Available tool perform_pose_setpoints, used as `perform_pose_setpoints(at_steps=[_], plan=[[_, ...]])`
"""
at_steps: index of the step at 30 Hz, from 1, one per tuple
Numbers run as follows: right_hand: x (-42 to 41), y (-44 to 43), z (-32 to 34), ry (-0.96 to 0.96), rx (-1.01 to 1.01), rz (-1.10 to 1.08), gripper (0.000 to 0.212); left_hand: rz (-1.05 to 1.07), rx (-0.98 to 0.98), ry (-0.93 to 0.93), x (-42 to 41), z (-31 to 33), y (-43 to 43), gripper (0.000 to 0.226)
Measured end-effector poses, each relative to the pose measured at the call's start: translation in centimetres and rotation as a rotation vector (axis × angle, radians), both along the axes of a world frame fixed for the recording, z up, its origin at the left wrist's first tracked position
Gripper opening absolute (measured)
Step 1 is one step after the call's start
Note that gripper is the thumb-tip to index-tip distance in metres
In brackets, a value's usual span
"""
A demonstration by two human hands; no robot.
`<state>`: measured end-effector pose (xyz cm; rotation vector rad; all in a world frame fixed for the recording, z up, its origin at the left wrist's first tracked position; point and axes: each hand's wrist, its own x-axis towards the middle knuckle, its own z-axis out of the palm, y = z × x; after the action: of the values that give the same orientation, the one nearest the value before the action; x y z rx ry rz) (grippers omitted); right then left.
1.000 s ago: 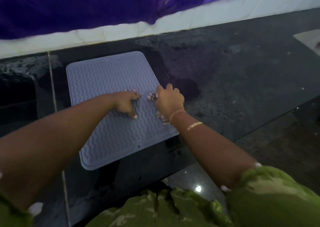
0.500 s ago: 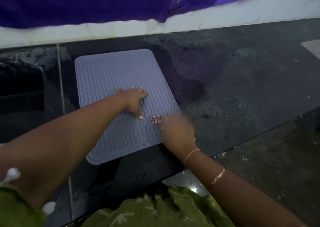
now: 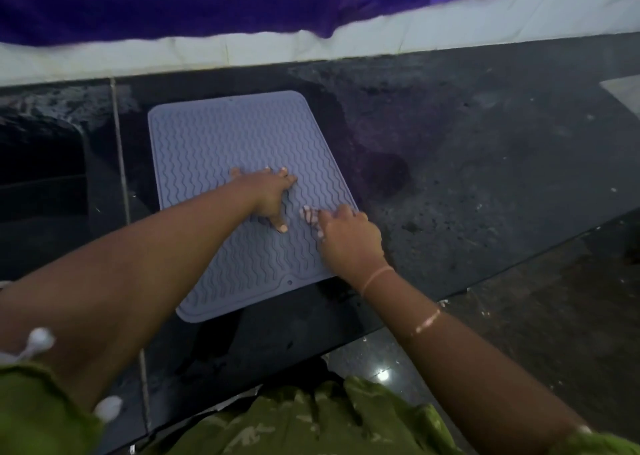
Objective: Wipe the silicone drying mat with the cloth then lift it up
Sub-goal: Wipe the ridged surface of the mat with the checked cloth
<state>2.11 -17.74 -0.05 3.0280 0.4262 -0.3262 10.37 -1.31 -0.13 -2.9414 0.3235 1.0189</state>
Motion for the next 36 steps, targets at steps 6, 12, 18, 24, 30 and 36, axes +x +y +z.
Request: perform_pose_setpoints(at_steps=[6,12,18,24,30,36], plan=[[-0.8,-2.8,2.1,0.238,0.305,-0.202,0.021,-0.009,-0.055,-0.057,-1.0,0.3,0.2,0.107],[0.9,-3.0,4.6,0.103,0.726,-0.379,0.023,0.383,-0.704,-0.234,-3.2,0.9,-1.1,0.041],[2.4,-1.1,6.7,0.022,1.08,-0.357,0.033,0.945,-1.367,0.41,-6.1,5.5,-3.3,0.083],[2.5,0.1,8.1,0.13,1.256,-0.121,0.056,0.997,-1.592,0.393,-6.4,6.6,-2.6,0.061],[1.9,-0.8,7.9,0.395,1.572,0.023,0.072,1.049,-1.662,0.321,-6.0,5.9,-2.2,0.042],[3.6,-2.6,7.4,0.621,1.822,-0.26,0.068,1.179,-1.769,0.083,-4.5,6.1,-2.7,0.015]])
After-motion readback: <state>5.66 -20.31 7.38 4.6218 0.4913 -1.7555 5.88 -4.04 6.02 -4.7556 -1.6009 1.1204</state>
